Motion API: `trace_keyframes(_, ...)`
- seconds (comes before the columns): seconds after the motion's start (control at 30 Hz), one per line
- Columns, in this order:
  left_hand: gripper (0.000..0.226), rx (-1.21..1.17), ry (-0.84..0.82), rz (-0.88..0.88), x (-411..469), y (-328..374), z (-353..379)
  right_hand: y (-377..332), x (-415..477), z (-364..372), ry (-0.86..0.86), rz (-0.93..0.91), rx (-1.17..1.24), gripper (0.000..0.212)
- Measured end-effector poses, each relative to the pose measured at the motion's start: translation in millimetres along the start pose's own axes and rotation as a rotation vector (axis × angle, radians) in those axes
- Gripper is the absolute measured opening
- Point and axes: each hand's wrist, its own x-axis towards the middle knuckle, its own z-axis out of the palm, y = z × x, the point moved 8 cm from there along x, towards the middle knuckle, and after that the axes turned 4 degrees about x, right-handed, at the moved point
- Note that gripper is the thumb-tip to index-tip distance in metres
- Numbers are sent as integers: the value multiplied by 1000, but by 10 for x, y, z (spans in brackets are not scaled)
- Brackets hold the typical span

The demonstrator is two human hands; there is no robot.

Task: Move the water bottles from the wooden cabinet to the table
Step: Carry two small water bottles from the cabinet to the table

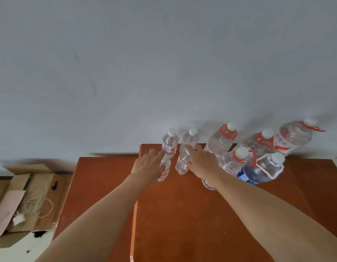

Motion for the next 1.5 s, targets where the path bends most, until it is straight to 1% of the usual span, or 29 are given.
trace_keyframes(0.07,50,33,-10,47,118,35,108,11,60,74,14,8,-13,49)
trace_keyframes(0.17,40,10,12,40,189,28,196,92,55,146,79,34,54,35)
trace_keyframes(0.37,30,-25,39,-89,78,-88,308,187,-35,297,80,63,100,34)
trace_keyframes(0.43,26,-21,33,-106,2,-116,315,193,-49,278,53,67,97,34)
trace_keyframes(0.53,23,-39,4,-124,-178,-175,302,219,-150,205,37,39,100,37)
trace_keyframes(0.63,24,-39,2,-157,-455,-189,189,221,-340,77,39,-41,93,38)
trace_keyframes(0.77,33,20,8,-185,-958,-139,136,90,-628,-61,7,-212,70,35)
trace_keyframes(0.87,35,9,-8,-284,-1421,-157,210,-105,-825,-138,2,-364,56,34)
trace_keyframes(0.93,35,-21,9,-395,-1868,-108,244,-312,-1014,-188,8,-500,49,33)
trace_keyframes(1.03,34,-69,44,-555,-2483,-32,306,-613,-1208,-239,15,-633,36,32)
trace_keyframes(1.13,33,-128,80,-738,-3364,104,353,-1095,-1635,-274,4,-821,15,32)
trace_keyframes(1.3,34,-189,129,-1043,-4983,353,519,-2103,-2706,-271,-29,-1171,-24,31)
trace_keyframes(1.37,36,-213,144,-1179,-5695,494,629,-2501,-3279,-238,-17,-1320,-48,31)
trace_keyframes(1.4,37,-221,151,-1214,-5916,540,664,-2614,-3464,-215,-9,-1363,-51,32)
trace_keyframes(1.5,40,-247,200,-1408,-7079,839,884,-3136,-4466,-117,-17,-1537,-73,38)
